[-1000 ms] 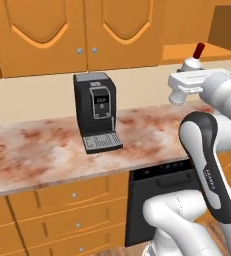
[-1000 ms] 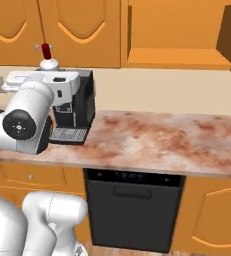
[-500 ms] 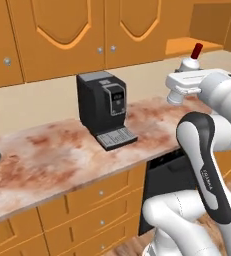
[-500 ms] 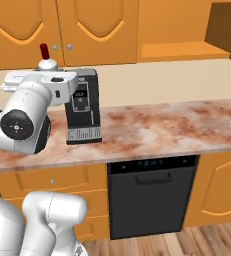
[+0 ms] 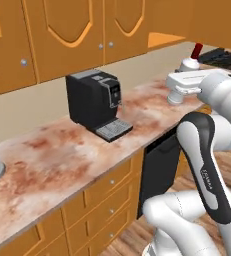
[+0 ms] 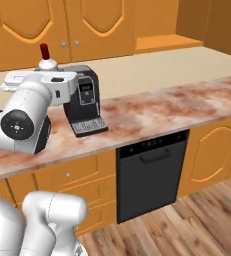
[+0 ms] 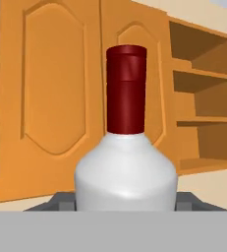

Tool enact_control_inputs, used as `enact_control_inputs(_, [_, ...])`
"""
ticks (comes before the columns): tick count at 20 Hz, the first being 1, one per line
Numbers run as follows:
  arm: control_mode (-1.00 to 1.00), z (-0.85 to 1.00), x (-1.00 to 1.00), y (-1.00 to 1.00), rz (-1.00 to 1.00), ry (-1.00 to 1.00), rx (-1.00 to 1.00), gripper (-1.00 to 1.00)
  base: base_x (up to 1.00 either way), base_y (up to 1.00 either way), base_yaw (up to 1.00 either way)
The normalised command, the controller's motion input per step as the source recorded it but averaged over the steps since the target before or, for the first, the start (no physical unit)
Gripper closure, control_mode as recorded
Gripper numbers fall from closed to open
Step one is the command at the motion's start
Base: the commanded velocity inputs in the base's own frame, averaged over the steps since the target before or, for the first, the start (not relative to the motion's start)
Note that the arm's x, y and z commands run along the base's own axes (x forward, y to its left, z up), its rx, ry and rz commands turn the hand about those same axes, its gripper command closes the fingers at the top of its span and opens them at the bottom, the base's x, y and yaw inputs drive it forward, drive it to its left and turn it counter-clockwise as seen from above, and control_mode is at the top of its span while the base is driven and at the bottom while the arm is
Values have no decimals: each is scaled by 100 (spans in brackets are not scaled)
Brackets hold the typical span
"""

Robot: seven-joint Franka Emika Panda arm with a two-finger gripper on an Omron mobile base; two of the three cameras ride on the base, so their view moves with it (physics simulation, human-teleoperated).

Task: There is a bowl on the dining counter. Grab a lemon wedge from the fridge and place it in the bowl. Then get the liquor bottle and glass cup from the cabinet and place them next to the bowl.

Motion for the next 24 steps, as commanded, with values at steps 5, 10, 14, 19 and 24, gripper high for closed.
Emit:
enact_control_inputs(5, [100,0,0,0,0,0,0,100,-56,68,-46])
enact_control_inputs(10, [100,0,0,0,0,0,0,100,-88,62,-41])
enact_control_inputs(14, [100,0,0,0,0,0,0,100,-100,44,-32])
enact_control_inputs(19, [100,0,0,0,0,0,0,100,-100,10,-24])
enact_control_inputs(24, [100,0,0,0,0,0,0,100,-100,-18,-20])
